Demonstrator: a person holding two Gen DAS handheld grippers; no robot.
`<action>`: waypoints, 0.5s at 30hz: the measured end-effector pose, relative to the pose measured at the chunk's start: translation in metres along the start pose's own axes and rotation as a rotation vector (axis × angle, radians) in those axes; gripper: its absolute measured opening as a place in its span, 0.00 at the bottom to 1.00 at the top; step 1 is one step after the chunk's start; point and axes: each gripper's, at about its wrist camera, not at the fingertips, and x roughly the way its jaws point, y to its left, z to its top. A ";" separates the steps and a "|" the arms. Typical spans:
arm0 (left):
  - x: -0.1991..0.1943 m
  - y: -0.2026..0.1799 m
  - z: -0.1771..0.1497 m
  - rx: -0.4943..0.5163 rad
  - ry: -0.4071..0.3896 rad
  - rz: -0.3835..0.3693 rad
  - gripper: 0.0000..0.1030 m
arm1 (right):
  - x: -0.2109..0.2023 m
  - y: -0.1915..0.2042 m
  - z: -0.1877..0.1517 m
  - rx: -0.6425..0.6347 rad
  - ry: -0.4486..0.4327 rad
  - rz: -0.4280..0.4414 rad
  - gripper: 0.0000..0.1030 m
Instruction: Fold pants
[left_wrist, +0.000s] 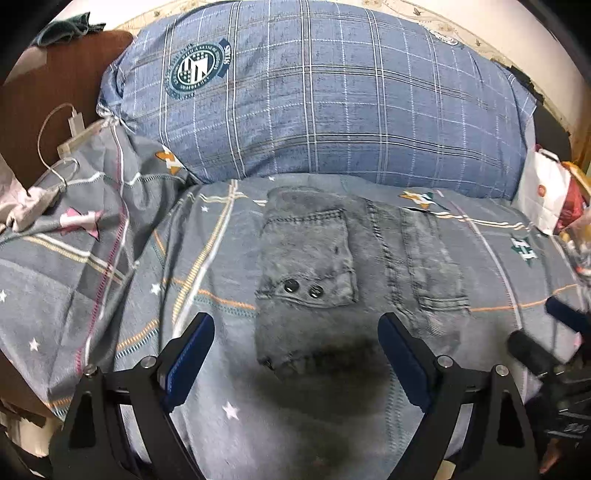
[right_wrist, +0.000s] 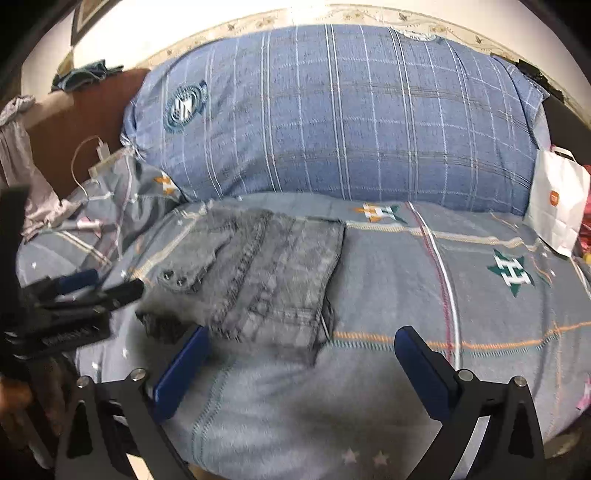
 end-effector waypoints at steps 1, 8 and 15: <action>-0.003 0.000 -0.001 -0.007 0.002 -0.008 0.88 | 0.002 0.001 -0.003 -0.013 0.027 -0.014 1.00; -0.022 -0.001 -0.011 -0.052 -0.024 -0.052 0.94 | 0.000 0.011 -0.015 -0.078 0.067 -0.025 1.00; -0.025 -0.001 -0.006 -0.016 -0.016 -0.054 0.99 | -0.004 0.009 -0.002 -0.075 0.055 -0.084 1.00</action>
